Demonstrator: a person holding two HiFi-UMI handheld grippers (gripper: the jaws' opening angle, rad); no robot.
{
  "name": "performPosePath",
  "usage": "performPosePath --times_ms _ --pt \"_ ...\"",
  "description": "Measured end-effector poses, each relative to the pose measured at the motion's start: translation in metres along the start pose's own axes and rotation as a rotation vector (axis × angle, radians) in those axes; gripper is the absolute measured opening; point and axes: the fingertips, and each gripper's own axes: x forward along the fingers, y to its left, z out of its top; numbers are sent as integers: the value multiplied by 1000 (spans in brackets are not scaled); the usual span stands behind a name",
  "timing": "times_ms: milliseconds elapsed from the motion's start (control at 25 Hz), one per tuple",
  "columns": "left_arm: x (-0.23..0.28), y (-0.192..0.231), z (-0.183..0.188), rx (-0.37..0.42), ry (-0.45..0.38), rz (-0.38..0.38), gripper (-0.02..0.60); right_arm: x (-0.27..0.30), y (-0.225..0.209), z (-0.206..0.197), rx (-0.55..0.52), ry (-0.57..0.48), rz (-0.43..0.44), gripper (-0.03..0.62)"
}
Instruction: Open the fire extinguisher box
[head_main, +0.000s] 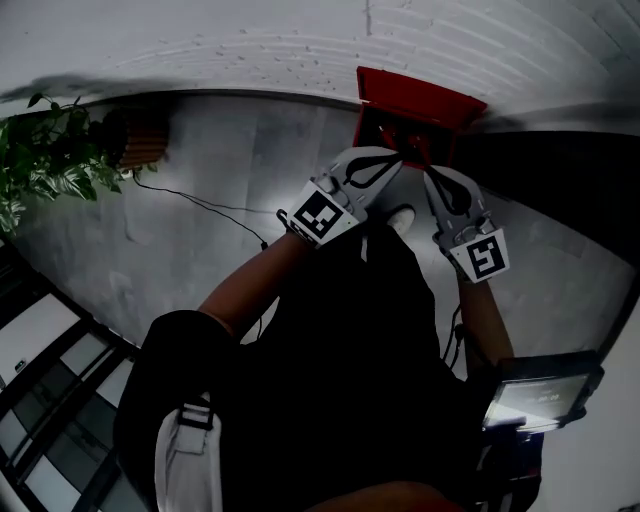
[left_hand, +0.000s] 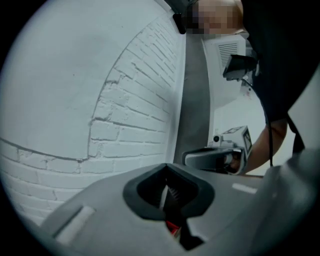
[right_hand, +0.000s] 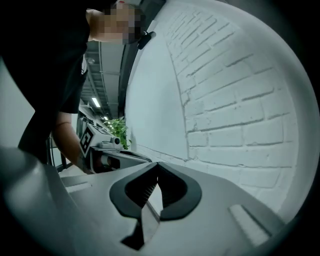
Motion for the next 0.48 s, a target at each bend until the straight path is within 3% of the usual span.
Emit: performPosePath --times_ms 200,480 --pt "-28 -19 43 -11 -32 3 5 -18 33 38 -35 13 30 8" --pt "-30 -36 68 34 -89 2 5 -25 37 71 -47 -17 28 8"
